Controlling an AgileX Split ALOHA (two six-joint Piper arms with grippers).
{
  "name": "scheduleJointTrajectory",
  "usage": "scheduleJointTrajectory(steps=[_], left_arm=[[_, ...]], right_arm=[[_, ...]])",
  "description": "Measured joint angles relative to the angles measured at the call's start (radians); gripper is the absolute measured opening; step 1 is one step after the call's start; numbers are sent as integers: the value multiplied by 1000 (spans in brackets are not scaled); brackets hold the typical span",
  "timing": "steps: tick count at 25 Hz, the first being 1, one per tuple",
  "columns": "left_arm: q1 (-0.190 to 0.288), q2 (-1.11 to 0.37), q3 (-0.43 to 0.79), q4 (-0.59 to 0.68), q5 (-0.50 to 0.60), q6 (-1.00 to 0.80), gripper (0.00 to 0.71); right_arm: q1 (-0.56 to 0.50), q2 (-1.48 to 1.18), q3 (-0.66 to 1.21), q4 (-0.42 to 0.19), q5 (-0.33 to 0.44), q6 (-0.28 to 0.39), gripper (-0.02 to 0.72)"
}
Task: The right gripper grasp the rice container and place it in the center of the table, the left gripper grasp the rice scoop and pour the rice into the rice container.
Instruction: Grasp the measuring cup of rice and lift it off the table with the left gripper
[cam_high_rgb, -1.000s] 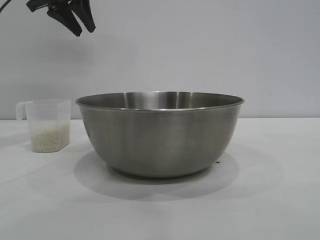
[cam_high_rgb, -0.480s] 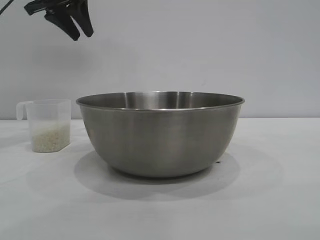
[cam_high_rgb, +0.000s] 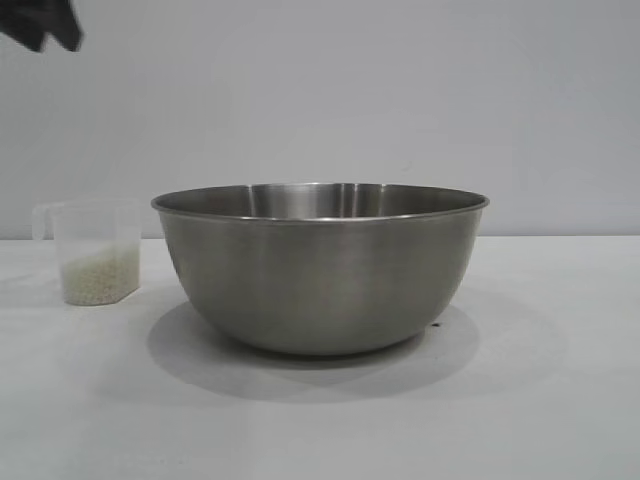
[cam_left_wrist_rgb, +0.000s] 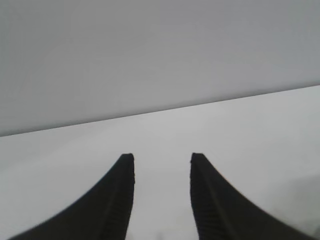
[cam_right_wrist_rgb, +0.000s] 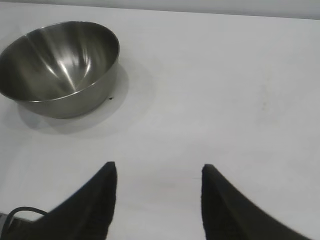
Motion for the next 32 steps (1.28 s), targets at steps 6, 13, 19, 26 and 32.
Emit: scheduleJointTrajectory(steps=[6, 13, 19, 26, 32], left_arm=[[-1, 16, 96, 96, -120, -105, 211], [-1, 202, 107, 160, -334, -136, 211], [-1, 323, 112, 218, -591, -184, 211], [-1, 338, 114, 294, -603, -252, 211], [-1, 357, 121, 294, -576, -322, 211]], right_arm=[[0, 0, 0, 0, 0, 0, 322], [0, 0, 0, 0, 0, 0, 322], [0, 0, 0, 0, 0, 0, 322], [0, 0, 0, 0, 0, 0, 322], [0, 0, 0, 0, 0, 0, 322]])
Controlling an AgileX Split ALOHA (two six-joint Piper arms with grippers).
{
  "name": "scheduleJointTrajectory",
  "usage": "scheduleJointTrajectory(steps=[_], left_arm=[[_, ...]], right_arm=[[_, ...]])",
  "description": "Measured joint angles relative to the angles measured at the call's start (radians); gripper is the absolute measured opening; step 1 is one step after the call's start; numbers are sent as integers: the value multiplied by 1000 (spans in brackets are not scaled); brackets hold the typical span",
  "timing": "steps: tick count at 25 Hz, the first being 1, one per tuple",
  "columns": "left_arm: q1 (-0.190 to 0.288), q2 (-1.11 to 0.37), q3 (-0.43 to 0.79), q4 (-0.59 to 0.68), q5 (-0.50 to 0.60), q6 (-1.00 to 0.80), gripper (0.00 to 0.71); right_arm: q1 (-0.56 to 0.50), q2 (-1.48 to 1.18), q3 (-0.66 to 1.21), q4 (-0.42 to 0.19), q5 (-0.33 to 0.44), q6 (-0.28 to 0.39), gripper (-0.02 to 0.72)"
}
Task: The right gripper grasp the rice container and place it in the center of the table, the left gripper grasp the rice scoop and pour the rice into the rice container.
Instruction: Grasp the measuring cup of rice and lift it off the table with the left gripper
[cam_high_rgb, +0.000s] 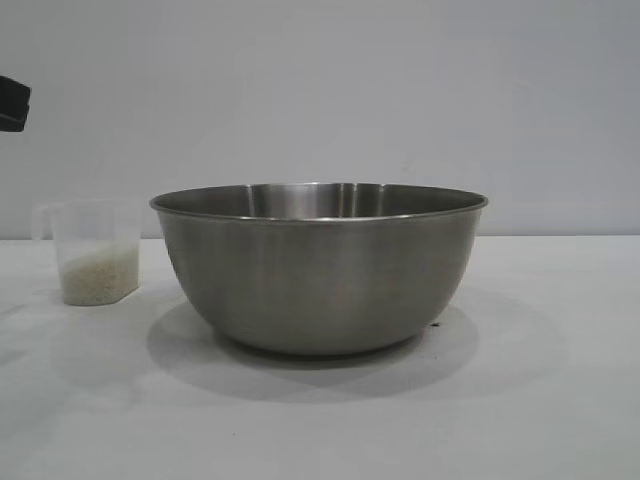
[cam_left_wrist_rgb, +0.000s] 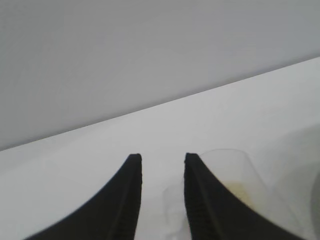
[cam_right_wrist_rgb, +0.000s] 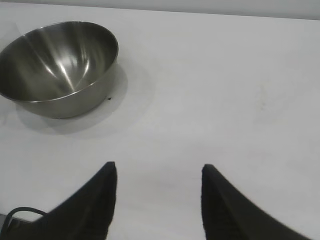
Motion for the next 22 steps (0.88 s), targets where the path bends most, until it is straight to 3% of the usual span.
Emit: scheduleJointTrajectory(steps=[12, 14, 22], left_arm=[[0, 257, 63, -26, -56, -15, 211], [0, 276, 59, -34, -56, -15, 279], [0, 332, -29, -53, -61, -17, 271]], right_arm=[[0, 0, 0, 0, 0, 0, 322], [0, 0, 0, 0, 0, 0, 322], [0, 0, 0, 0, 0, 0, 322]])
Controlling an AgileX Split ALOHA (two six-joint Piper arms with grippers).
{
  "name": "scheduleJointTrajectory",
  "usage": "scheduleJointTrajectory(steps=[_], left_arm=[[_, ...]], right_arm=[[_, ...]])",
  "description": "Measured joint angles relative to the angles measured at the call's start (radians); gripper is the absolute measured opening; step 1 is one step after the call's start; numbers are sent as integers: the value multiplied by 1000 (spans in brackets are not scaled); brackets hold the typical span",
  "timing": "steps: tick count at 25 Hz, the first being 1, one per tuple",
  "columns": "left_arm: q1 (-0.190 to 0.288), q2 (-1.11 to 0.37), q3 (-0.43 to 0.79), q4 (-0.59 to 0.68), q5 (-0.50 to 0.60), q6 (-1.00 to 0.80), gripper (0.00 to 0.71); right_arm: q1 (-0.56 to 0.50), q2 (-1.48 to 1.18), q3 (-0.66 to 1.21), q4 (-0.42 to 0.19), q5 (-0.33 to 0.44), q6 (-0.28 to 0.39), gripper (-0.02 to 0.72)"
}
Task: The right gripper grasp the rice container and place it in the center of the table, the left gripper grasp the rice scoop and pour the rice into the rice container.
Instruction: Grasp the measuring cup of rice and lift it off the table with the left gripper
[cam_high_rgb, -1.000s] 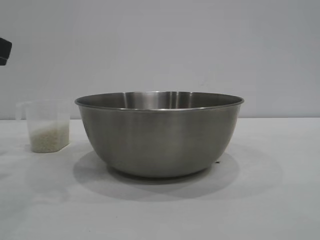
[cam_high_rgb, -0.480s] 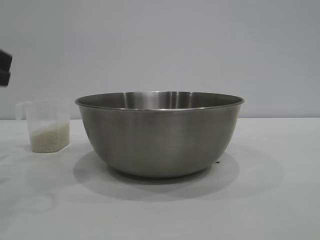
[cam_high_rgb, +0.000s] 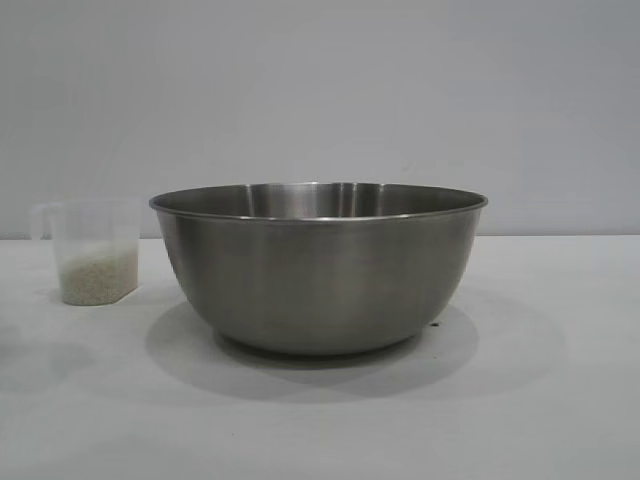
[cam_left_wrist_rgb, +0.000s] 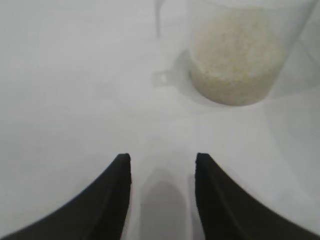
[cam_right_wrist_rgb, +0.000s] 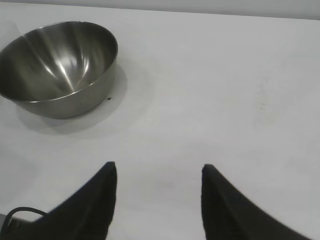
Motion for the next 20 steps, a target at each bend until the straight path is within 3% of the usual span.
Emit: scheduleJointTrajectory(steps=[5, 7, 20], left_arm=[[0, 44, -54, -7, -2, 0, 271], [0, 57, -76, -26, -4, 0, 183], [0, 108, -172, -43, -4, 0, 190]], right_arm=[[0, 0, 0, 0, 0, 0, 322], [0, 0, 0, 0, 0, 0, 322], [0, 0, 0, 0, 0, 0, 322]])
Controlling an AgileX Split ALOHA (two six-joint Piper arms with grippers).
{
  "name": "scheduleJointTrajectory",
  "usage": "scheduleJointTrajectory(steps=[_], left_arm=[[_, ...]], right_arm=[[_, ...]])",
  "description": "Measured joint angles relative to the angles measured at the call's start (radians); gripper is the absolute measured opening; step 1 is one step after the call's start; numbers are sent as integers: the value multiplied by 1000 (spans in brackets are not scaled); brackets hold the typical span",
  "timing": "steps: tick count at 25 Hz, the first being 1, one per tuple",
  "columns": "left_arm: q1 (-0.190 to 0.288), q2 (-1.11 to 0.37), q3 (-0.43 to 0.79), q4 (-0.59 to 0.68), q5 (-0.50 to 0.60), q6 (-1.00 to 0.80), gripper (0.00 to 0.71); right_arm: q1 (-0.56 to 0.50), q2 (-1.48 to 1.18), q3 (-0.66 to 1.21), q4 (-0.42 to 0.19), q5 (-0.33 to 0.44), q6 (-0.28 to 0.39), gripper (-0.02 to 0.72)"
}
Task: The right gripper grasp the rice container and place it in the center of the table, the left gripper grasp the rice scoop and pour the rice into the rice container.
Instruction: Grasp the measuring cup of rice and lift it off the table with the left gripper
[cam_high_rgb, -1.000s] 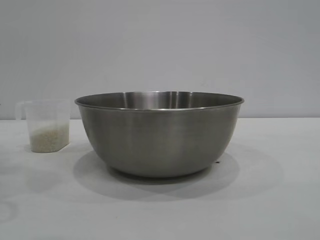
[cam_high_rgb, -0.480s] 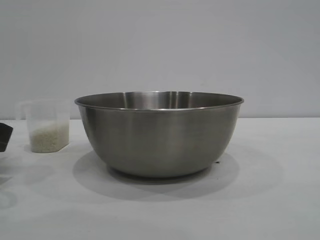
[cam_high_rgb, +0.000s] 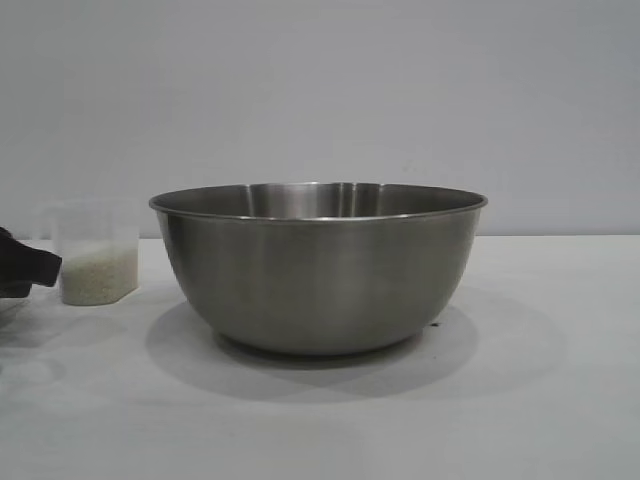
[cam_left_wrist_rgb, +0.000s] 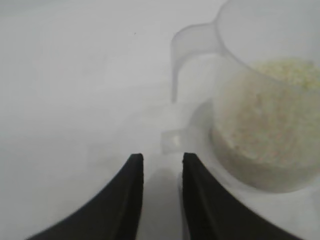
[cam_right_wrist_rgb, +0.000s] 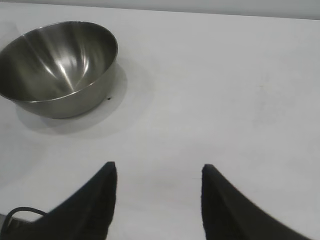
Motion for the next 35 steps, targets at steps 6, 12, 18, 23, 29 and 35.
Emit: scheduleJointTrajectory(steps=[6, 12, 18, 23, 29, 35], left_arm=[[0, 0, -58, -8, 0, 0, 230], [0, 0, -98, -8, 0, 16, 230], [0, 2, -104, -4, 0, 20, 230], [0, -9, -113, 43, 0, 20, 171], [0, -40, -133, 124, 4, 70, 0], [0, -115, -133, 232, 16, 193, 0]], right_arm=[[0, 0, 0, 0, 0, 0, 322], [0, 0, 0, 0, 0, 0, 322], [0, 0, 0, 0, 0, 0, 322], [0, 0, 0, 0, 0, 0, 322], [0, 10, 0, 0, 0, 0, 322], [0, 10, 0, 0, 0, 0, 322]])
